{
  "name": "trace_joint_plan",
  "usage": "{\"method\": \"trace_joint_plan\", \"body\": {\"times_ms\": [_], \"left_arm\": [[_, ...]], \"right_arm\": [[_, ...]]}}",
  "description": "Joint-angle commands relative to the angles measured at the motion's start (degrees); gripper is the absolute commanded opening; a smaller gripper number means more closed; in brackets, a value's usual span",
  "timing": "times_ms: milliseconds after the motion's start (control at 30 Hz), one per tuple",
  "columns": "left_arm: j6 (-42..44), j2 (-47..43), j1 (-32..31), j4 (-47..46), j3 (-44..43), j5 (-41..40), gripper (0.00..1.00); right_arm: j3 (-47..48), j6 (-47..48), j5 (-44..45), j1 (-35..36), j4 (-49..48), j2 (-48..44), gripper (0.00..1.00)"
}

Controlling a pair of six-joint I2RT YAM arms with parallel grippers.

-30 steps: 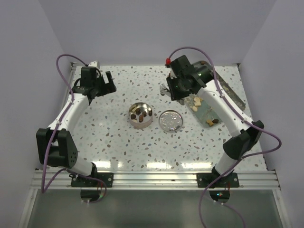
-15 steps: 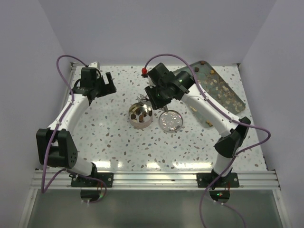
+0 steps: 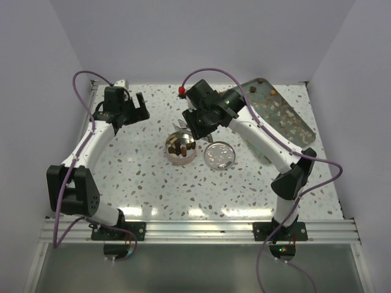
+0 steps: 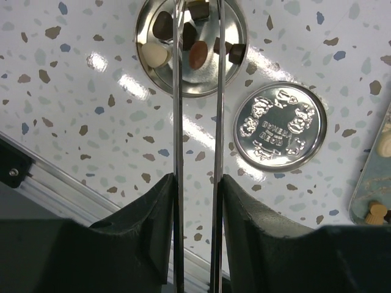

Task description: Pack the chocolate

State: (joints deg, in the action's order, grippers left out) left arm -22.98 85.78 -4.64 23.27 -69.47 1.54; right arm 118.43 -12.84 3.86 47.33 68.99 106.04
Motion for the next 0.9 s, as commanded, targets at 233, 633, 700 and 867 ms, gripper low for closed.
{"method": "trace_joint_plan", "body": {"times_ms": [233,633,700,867], "left_arm": [[0.5,-1.7,-0.1,-0.9,0.7,0.0,1.0],[0.4,-1.1,-0.1,-1.3,1.2,0.7,1.0],[0.4,-1.0,-0.1,-1.4,1.2,0.7,1.0],[0.5,-1.0,-0.1,-1.2,1.2,0.7,1.0]], "right_arm": [[-3.5,3.6,4.5,-17.0,-1.3,-5.1,0.37],[-23.5,6.7,6.0,-31.5,-4.7,-15.1,0.37],[-25.0,6.7,6.1,-32.3,-5.5,-15.8,0.37],[-26.3,6.7,6.5,-33.4,-6.1,-15.3,0.39]]}}
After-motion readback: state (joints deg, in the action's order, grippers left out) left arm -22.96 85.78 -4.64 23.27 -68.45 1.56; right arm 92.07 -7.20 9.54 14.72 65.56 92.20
